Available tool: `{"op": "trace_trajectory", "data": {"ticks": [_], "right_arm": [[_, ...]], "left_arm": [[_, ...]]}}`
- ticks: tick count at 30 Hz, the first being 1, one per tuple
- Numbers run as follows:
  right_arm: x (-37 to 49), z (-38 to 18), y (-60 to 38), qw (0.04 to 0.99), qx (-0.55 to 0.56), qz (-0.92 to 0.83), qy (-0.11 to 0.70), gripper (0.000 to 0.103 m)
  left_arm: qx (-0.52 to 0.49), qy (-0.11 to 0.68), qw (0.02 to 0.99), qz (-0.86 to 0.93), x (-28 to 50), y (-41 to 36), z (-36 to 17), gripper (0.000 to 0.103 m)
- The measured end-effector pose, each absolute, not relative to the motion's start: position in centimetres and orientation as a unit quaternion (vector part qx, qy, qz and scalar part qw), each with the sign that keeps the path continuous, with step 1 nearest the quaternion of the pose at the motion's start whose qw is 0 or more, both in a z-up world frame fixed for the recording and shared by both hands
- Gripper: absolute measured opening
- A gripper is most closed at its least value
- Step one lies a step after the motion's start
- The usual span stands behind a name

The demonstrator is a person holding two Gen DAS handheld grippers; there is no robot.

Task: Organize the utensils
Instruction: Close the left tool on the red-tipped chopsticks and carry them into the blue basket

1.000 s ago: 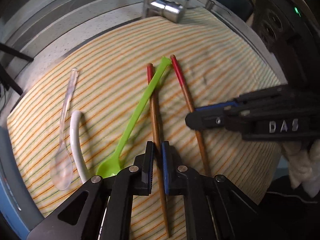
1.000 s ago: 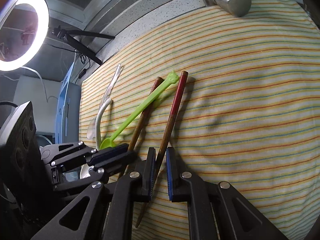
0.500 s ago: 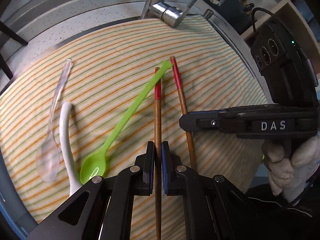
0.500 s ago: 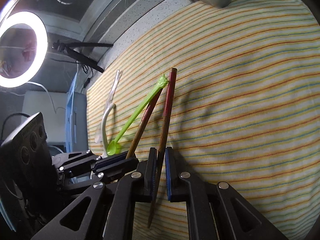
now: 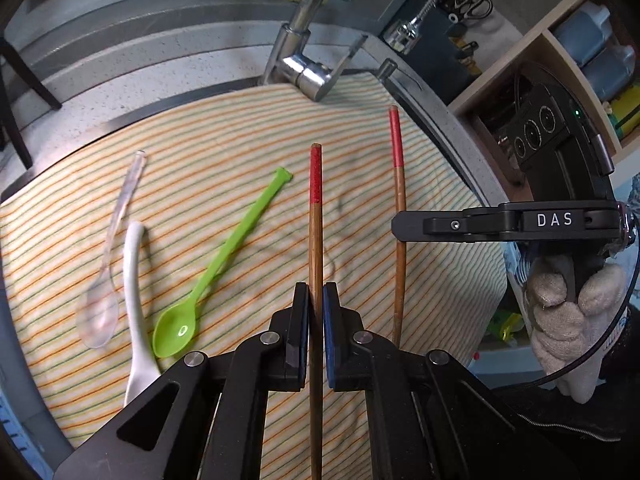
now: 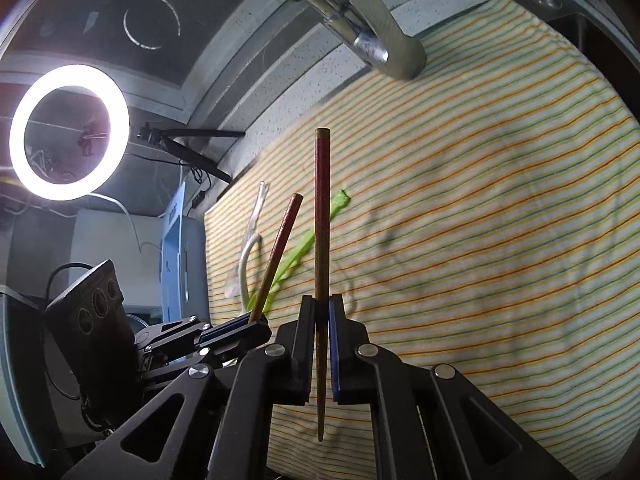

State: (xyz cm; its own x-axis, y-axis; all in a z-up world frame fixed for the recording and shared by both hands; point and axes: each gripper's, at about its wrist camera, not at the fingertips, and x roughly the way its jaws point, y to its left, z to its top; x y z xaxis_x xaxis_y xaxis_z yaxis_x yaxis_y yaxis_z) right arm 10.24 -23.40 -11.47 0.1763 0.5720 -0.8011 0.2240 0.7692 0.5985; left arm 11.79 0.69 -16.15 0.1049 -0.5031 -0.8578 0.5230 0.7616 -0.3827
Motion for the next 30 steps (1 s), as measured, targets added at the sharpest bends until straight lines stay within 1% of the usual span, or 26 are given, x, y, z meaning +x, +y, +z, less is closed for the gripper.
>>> {"op": "trace_trajectory", "data": {"ticks": [9, 19, 26, 30], "right_arm": [[12.4, -9.0, -18.5, 0.708, 0.305, 0.171, 0.613, 0.006], [15.7, -6.6, -7.0, 0.705, 0.278, 0.261, 0.599, 0.006], [17.1, -7.3, 1.1, 0.688, 0.255, 0.304, 0.607, 0.006], [17.8, -8.6, 4.6, 0.680, 0.248, 0.308, 0.617, 0.006]], "left_arm": [[-0.020, 0.536, 0.788, -0.303, 11.4, 6.7, -13.2, 0.006], [-0.067, 0.507, 0.832, -0.213, 11.2, 16.3, -11.2, 0.006], [-0.089, 0.500, 0.847, -0.155, 11.7, 22.1, -11.2, 0.006], [-0.099, 0.500, 0.850, -0.133, 12.3, 24.7, -11.7, 0.006]]}}
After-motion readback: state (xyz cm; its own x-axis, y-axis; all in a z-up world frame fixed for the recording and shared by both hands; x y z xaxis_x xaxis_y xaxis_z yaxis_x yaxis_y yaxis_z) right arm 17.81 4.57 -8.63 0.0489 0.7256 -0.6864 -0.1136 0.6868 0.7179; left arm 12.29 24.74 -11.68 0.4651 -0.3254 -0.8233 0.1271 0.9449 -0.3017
